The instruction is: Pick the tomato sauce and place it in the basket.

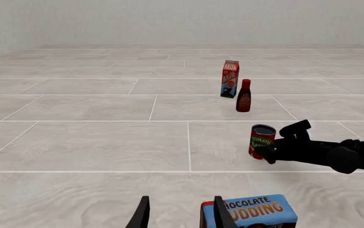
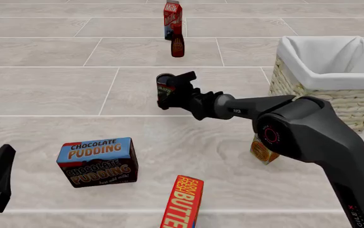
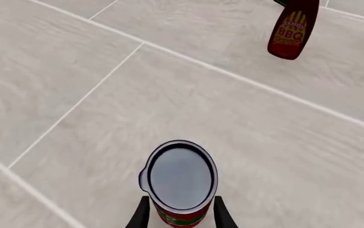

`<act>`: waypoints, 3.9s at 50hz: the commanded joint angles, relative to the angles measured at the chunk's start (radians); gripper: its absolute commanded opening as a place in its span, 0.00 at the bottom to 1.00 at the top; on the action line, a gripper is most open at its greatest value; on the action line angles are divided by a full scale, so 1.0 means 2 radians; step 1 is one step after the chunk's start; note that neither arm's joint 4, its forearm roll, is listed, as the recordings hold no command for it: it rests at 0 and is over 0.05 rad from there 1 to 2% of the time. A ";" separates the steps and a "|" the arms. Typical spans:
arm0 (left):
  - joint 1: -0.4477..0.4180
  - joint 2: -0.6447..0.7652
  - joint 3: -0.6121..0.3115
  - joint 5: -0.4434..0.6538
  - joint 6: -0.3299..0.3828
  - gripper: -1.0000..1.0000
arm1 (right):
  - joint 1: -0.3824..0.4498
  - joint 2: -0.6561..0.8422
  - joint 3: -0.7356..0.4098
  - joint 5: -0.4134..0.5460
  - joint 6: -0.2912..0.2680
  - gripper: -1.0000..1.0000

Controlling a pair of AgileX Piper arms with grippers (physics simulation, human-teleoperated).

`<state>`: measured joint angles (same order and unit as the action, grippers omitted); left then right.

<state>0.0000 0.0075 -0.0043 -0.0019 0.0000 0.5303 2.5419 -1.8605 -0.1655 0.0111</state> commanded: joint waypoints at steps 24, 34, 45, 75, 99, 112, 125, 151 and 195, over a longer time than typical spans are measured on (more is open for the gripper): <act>0.000 0.000 0.000 0.000 0.000 1.00 | -0.001 0.015 -0.019 0.008 0.001 1.00; 0.000 0.000 0.000 0.000 0.000 1.00 | -0.001 0.019 -0.026 0.012 0.000 1.00; 0.000 0.000 0.000 0.000 0.000 1.00 | 0.000 0.026 -0.038 0.019 0.001 1.00; 0.000 0.000 0.000 0.000 0.000 1.00 | 0.006 0.028 -0.038 0.016 -0.010 0.00; 0.000 0.000 0.000 0.000 0.000 1.00 | 0.017 -0.026 0.038 -0.015 -0.019 0.00; 0.000 0.000 0.000 0.000 0.000 1.00 | 0.032 -0.109 0.135 -0.047 -0.030 0.00; 0.000 0.000 0.000 0.000 0.000 1.00 | 0.042 -0.176 0.200 -0.060 -0.040 0.00; 0.000 0.000 0.000 0.000 0.000 1.00 | 0.050 -0.312 0.284 -0.048 -0.044 0.00; 0.000 0.000 0.000 0.000 0.000 1.00 | 0.007 -0.457 0.267 0.066 -0.060 0.00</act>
<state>0.0000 0.0075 -0.0043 -0.0019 0.0000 0.5743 1.6849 -1.3087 -0.0801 -0.1187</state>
